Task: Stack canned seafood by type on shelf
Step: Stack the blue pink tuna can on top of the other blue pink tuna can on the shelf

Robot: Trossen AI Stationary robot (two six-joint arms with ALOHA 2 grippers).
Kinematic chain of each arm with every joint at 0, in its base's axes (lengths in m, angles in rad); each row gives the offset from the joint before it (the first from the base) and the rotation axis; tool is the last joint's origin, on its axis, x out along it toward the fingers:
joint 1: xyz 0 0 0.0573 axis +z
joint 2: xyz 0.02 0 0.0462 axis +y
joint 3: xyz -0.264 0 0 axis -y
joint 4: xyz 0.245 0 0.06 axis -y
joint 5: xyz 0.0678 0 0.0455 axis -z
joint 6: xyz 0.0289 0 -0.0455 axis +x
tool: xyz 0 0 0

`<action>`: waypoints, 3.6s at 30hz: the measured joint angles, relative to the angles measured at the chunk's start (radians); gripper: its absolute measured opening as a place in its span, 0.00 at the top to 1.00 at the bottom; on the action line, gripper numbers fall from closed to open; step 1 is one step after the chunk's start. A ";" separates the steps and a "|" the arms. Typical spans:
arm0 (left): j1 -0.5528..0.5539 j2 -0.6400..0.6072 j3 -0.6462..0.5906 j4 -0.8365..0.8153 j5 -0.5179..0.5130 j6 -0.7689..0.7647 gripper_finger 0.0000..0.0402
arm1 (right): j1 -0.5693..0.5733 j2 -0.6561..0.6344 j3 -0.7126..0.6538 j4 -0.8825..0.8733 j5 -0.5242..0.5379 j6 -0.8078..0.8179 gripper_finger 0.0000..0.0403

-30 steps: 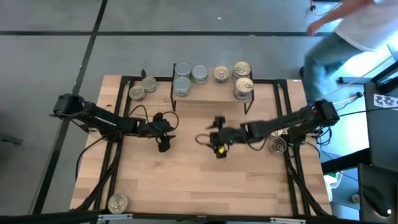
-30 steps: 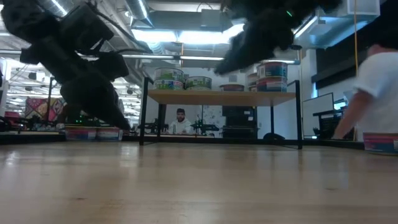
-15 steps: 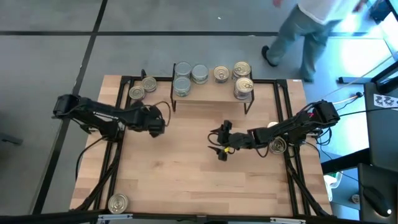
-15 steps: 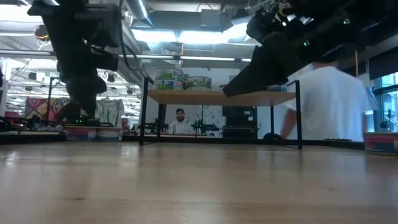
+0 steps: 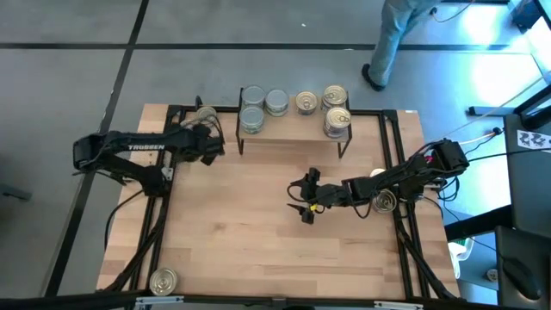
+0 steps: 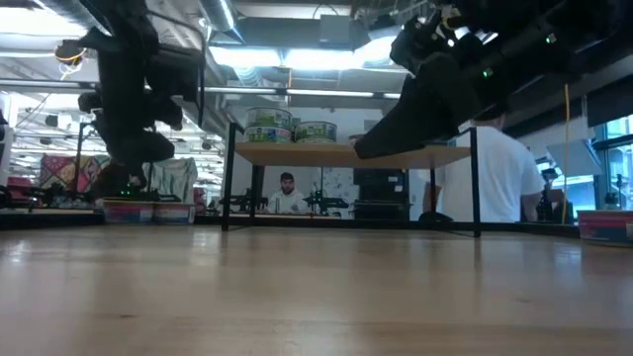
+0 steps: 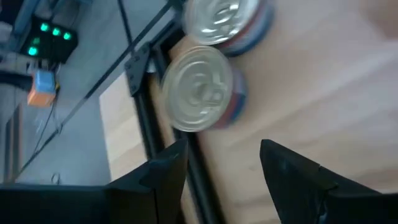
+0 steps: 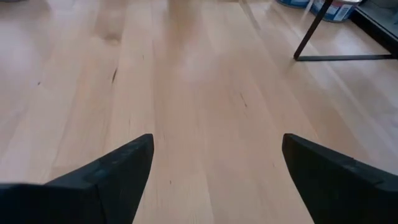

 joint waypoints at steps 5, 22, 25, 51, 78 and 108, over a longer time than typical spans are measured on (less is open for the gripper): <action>0.147 0.000 0.000 0.063 0.000 0.090 0.50 | 0.000 0.011 0.000 0.004 0.002 0.001 0.12; 0.412 0.231 0.000 0.317 0.005 0.409 0.70 | 0.000 0.067 0.000 0.060 -0.003 -0.004 0.12; 0.420 0.270 0.001 0.334 0.000 0.443 0.72 | 0.000 0.070 0.000 0.052 -0.003 -0.004 0.12; 0.101 0.154 0.002 0.231 0.358 0.409 0.89 | -0.001 0.070 0.000 0.055 -0.009 -0.001 0.12; -0.396 0.154 0.002 0.331 0.498 0.229 1.00 | -0.001 0.069 0.000 0.054 -0.010 -0.010 0.12; -0.535 0.233 0.111 0.823 0.616 0.547 0.68 | -0.001 0.069 0.001 0.055 -0.043 0.003 0.12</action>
